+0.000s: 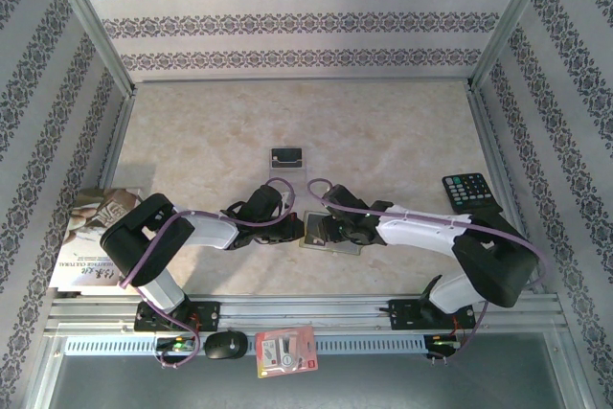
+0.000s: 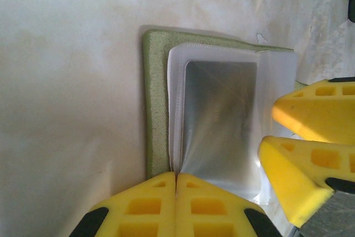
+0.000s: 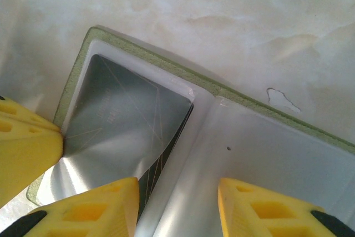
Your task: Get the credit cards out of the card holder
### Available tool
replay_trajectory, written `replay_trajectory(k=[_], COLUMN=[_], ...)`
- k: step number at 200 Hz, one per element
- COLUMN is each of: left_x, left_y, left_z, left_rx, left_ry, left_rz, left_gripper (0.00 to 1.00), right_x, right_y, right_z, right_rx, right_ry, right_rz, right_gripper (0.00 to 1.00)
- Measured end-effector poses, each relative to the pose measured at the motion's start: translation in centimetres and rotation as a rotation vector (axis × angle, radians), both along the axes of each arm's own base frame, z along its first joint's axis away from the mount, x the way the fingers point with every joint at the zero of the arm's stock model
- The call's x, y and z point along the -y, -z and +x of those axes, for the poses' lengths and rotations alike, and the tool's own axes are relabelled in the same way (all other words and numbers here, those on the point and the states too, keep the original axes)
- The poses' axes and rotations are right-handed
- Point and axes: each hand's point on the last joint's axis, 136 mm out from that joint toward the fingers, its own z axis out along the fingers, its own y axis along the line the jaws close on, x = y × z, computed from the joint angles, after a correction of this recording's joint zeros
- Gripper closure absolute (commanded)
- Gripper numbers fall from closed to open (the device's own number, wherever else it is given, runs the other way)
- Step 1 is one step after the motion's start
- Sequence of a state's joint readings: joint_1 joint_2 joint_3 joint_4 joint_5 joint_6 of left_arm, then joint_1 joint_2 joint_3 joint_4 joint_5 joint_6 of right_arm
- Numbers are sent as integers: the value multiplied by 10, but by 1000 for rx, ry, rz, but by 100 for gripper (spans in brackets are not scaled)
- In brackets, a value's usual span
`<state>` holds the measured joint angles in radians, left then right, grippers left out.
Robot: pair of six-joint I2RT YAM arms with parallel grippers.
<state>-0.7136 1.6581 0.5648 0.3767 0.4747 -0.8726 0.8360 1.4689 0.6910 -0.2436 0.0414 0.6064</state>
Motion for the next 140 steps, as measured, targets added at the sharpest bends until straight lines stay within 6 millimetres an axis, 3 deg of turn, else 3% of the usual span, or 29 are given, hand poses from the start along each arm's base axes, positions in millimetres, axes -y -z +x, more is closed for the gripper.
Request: replay_trajectory(k=[75, 81, 87, 96, 119, 140], left_x=[1, 1, 1, 1, 1, 1], left_y=[0, 0, 0, 0, 0, 0], left_z=[0, 0, 0, 0, 0, 0], left_rx=[0, -1, 0, 0, 0, 0], left_ry=[3, 3, 3, 3, 3, 3], left_rz=[-4, -4, -4, -4, -4, -4], left_gripper=[99, 99, 99, 99, 99, 99], right_x=[0, 1, 1, 2, 2, 4], right_y=[0, -2, -5, -10, -24, -22], right_z=[1, 2, 3, 4, 7, 7], right_rx=[21, 27, 35, 51, 90, 88], right_ry=[0, 1, 4, 12, 9, 11], right_rz=[-18, -16, -13, -7, 14, 0], right_gripper=[56, 54, 39, 29, 31, 33])
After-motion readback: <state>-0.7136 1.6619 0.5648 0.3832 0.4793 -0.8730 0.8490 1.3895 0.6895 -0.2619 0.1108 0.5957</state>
